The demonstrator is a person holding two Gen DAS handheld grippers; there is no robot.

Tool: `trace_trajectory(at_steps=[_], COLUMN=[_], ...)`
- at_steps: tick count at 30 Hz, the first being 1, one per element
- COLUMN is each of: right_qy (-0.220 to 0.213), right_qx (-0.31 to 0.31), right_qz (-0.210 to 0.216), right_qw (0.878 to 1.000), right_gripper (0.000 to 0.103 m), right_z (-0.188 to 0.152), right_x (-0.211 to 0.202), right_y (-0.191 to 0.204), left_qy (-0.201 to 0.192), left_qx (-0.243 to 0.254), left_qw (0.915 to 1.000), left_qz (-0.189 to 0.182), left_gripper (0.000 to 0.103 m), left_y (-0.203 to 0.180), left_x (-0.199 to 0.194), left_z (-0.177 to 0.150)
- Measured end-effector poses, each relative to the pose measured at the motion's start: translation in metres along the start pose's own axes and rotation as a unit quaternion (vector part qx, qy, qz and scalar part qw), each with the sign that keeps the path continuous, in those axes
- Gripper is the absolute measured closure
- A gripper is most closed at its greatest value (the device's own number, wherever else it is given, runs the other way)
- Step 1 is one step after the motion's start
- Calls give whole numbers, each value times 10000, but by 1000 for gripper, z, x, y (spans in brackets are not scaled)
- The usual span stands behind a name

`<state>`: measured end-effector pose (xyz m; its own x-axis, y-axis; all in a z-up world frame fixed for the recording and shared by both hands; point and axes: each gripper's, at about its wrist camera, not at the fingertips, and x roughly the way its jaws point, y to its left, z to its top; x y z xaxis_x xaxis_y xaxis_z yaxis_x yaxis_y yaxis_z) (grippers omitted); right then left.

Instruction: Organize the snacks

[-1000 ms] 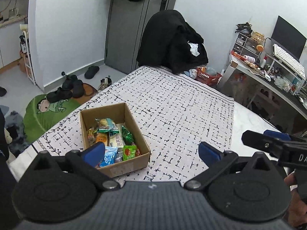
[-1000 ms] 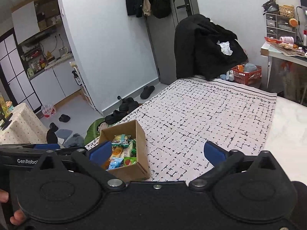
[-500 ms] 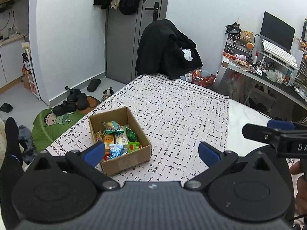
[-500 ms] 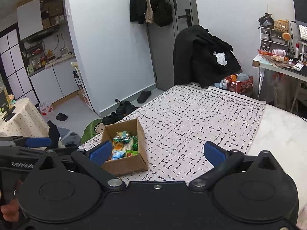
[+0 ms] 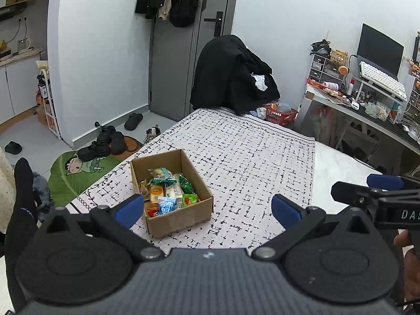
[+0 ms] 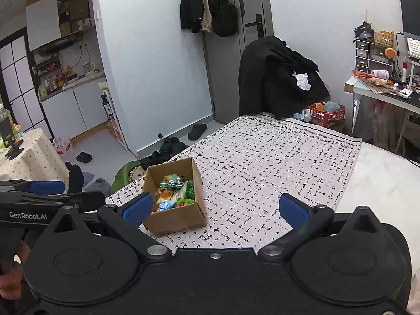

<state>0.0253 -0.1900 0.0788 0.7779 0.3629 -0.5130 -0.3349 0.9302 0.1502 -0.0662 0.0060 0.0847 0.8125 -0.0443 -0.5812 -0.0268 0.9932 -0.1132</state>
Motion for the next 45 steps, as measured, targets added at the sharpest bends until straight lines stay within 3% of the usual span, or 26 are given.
trace_trajectory(at_steps=[45], right_qy=[141], right_qx=[40], right_qz=[-158], right_qw=[9998], right_gripper=[0], right_z=[-9], right_x=[10], right_y=[-6], left_qy=[99], left_qx=[-116], left_qw=[9999], left_qz=[-47], left_gripper=[0], left_y=[7], left_x=[14], left_z=[-12])
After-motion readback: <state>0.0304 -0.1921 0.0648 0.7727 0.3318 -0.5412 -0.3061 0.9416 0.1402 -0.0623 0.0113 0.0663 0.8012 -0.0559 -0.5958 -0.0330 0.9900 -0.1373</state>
